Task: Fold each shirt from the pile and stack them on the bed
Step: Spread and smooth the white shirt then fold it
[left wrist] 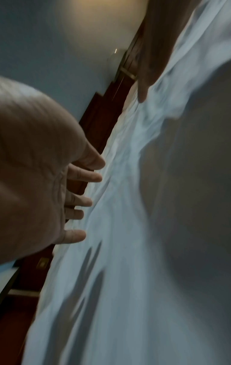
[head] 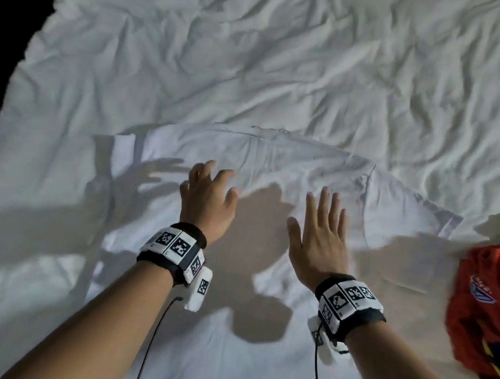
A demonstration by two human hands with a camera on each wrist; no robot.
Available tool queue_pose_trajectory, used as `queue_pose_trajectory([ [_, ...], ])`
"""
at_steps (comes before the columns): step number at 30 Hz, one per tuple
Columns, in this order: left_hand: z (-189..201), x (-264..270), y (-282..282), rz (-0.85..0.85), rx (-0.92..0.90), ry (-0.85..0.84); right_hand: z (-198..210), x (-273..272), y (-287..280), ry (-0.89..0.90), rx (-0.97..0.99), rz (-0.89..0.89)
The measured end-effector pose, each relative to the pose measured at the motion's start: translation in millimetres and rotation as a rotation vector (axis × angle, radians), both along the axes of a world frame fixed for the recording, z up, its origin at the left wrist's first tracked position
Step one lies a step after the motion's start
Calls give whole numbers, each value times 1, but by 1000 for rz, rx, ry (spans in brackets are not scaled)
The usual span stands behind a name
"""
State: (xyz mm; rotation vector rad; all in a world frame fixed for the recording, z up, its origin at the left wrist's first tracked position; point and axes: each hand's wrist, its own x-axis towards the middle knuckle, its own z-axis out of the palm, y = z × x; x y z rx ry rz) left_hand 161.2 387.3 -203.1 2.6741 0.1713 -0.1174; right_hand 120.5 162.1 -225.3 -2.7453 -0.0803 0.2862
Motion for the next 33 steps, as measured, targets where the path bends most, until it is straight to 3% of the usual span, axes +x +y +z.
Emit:
queue_pose_trajectory([
  [4,2,-1,101,332,66,37,-9,13,88,28,8,174],
  [7,-1,-6,155,519,83,171,-14,20,150,60,10,279],
  [12,-13,0,199,596,-68,281,-26,30,234,92,12,307],
  [15,-18,10,206,588,-317,299,-39,35,271,159,17,225],
  [19,-21,11,213,635,-572,234,-52,36,289,174,-11,139],
  [23,-26,1,225,804,-844,81,-54,35,290,178,-41,125],
  [28,-21,-11,241,852,-1207,113,-56,35,292,170,-45,106],
  [33,-19,-24,259,877,-1162,99,-56,36,291,186,-25,108],
])
